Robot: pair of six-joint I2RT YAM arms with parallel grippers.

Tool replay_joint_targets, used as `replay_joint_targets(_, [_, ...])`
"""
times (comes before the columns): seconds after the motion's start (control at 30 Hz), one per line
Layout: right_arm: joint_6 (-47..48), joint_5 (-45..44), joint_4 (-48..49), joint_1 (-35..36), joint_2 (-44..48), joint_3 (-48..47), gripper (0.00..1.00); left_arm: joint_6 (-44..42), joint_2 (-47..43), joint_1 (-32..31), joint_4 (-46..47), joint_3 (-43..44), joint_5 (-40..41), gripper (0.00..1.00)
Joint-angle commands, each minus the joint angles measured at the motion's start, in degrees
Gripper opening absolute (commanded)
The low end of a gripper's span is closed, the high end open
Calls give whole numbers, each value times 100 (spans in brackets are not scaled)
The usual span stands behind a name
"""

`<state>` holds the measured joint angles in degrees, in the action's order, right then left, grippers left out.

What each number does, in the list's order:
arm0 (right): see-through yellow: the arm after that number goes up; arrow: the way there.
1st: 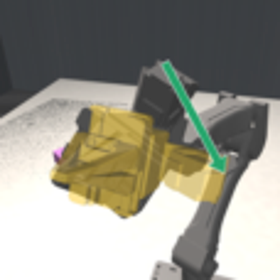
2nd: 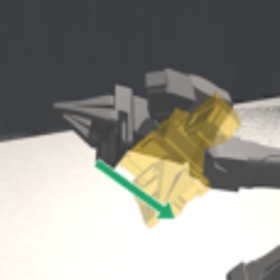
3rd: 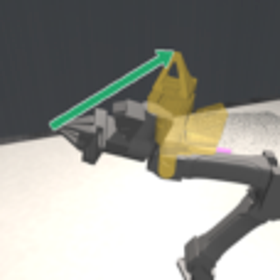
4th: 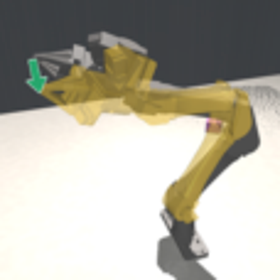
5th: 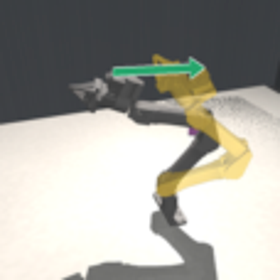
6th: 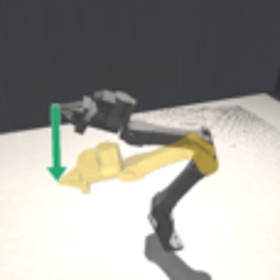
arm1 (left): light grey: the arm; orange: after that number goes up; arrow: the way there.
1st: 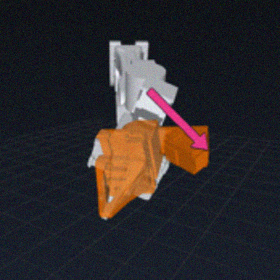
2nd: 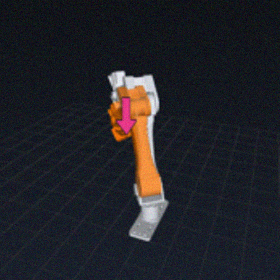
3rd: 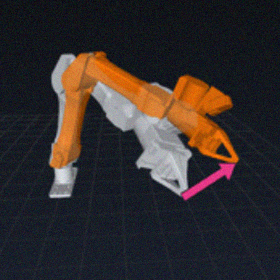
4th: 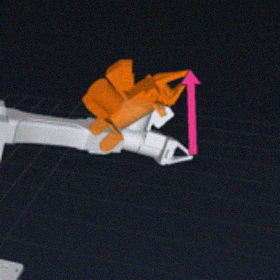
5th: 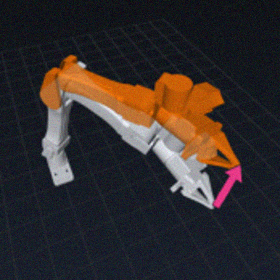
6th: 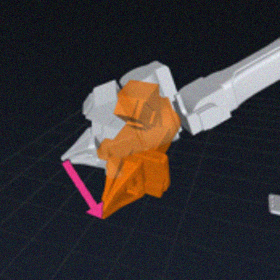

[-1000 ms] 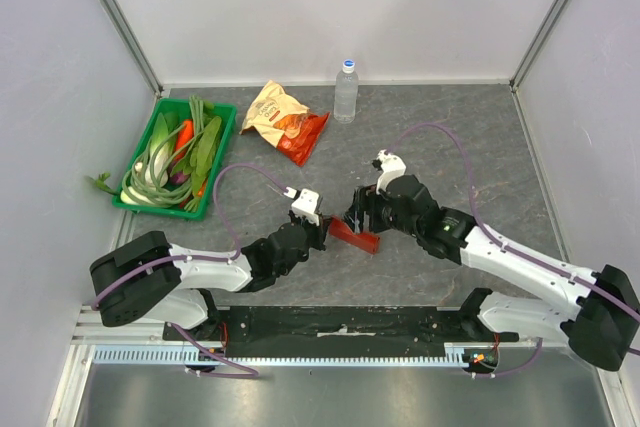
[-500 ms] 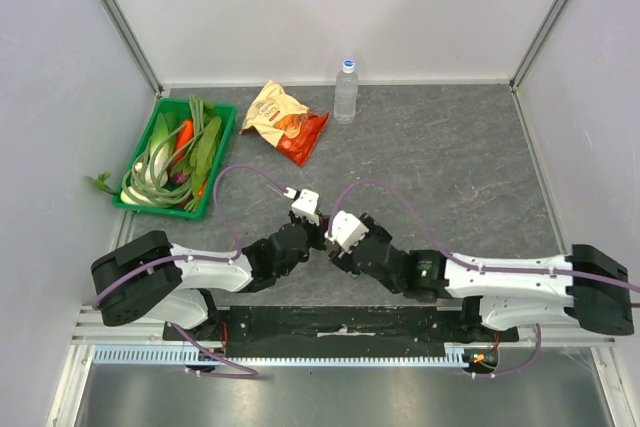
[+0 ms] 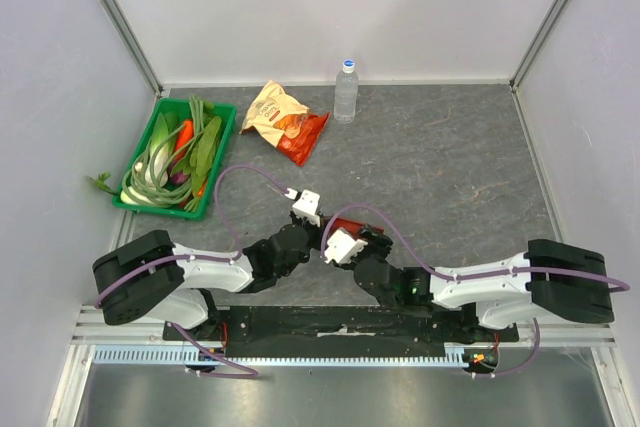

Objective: Fold the paper box

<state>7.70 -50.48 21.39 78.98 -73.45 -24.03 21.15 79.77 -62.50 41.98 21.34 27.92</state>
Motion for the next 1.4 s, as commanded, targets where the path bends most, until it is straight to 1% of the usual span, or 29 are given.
replay_joint_targets(0.0, [135, -322, 419, 12, -239, -31, 61, 118, 311, -78, -1227, -333, -287, 2])
replay_joint_targets(0.07, [74, -322, 419, 21, -301, -49, 56, 109, 320, -78, -1210, -333, -305, 2])
replay_joint_targets(0.1, [47, -305, 436, 21, -336, -40, 52, 126, 311, -78, -1209, -341, -314, 2])
replay_joint_targets(0.17, [-6, -261, 445, 12, -363, -23, 48, 144, 303, -78, -1201, -367, -331, 2])
replay_joint_targets(0.2, [-49, -287, 454, 12, -415, -23, 45, 144, 303, -78, -1183, -376, -349, 2])
replay_joint_targets(0.27, [-50, -287, 454, 12, -477, -58, 42, 153, 285, -78, -1122, -394, -375, 3])
replay_joint_targets(0.37, [-32, -243, 472, -5, -565, -84, 38, 153, 285, -78, -999, -438, -489, 12])
replay_joint_targets(0.4, [-32, -208, 472, -14, -600, -93, 36, 170, 268, -78, -981, -438, -533, 19])
replay_joint_targets(0.47, [-41, -173, 454, -40, -626, -102, 36, 205, 189, -78, -972, -482, -586, 25])
replay_joint_targets(0.5, [-50, -112, 445, -58, -627, -102, 35, 223, 136, -78, -972, -499, -604, 31])
replay_joint_targets(0.63, [-94, -15, 402, -128, -574, -102, 34, 346, -250, -78, -1103, -622, -691, 41])
replay_joint_targets(0.73, [-120, 73, 358, -181, -548, -102, 33, 591, -760, -78, -1349, -772, -1007, 46])
replay_joint_targets(0.77, [-129, 91, 340, -190, -548, -102, 33, 679, -1083, -78, -1428, -868, -1104, 47])
replay_joint_targets(0.8, [-138, 108, 331, -199, -530, -110, 33, 767, -1243, -78, -1673, -912, -1235, 47])
replay_joint_targets(0.83, [-146, 117, 322, -207, -521, -102, 33, 1055, -1453, -69, -1849, -956, -1219, 48])
replay_joint_targets(0.87, [-155, 143, 322, -216, -521, -102, 32, 1241, -1899, -52, -2068, -1026, -1132, 49])
replay_joint_targets(0.9, [-164, 161, 314, -216, -495, -93, 32, 1425, -2199, -34, -2593, -1053, -931, 50])
replay_joint_targets(0.93, [-164, 179, 305, -225, -486, -93, 32, 1706, -2472, 53, -2824, -1010, -842, 50])
replay_joint_targets(0.97, [-164, 187, 305, -225, -486, -93, 31, 1830, -2718, 141, -3044, -983, -798, 53])
replay_joint_targets(1.0, [-173, 205, 296, -234, -486, -102, 32, 1840, -3147, 272, -3142, -939, -954, 55])
replay_joint_targets(1.03, [-173, 214, 287, -251, -486, -102, 32, 1823, -3282, 621, -3143, -809, -1173, 57])
replay_joint_targets(1.1, [-190, 249, 261, -269, -477, -102, 31, 2067, -3424, 1045, -3178, -606, -1779, 64])
replay_joint_targets(1.13, [-199, 258, 252, -278, -460, -102, 31, 2165, -3380, 1586, -3013, -457, -2069, 65])
replay_joint_targets(1.17, [-199, 267, 252, -278, -451, -102, 31, 2279, -3310, 1853, -2863, -412, -2681, 72])
replay_joint_targets(1.2, [-217, 267, 252, -287, -433, -93, 31, 2523, -3005, 2090, -2635, -386, -3017, 76])
replay_joint_targets(1.23, [-217, 275, 243, -295, -425, -93, 31, 2630, -2819, 2484, -2242, -298, -3317, 78])
replay_joint_targets(1.27, [-217, 293, 234, -304, -407, -84, 31, 2745, -2609, 2610, -1968, -254, -3807, 80])
replay_joint_targets(1.3, [-225, 293, 234, -296, -398, -84, 31, 2902, -2354, 2716, -1765, -201, -4021, 81])
replay_joint_targets(1.37, [-234, 302, 217, -313, -381, -84, 30, 3053, -1677, 2831, -888, -139, -4512, 81])
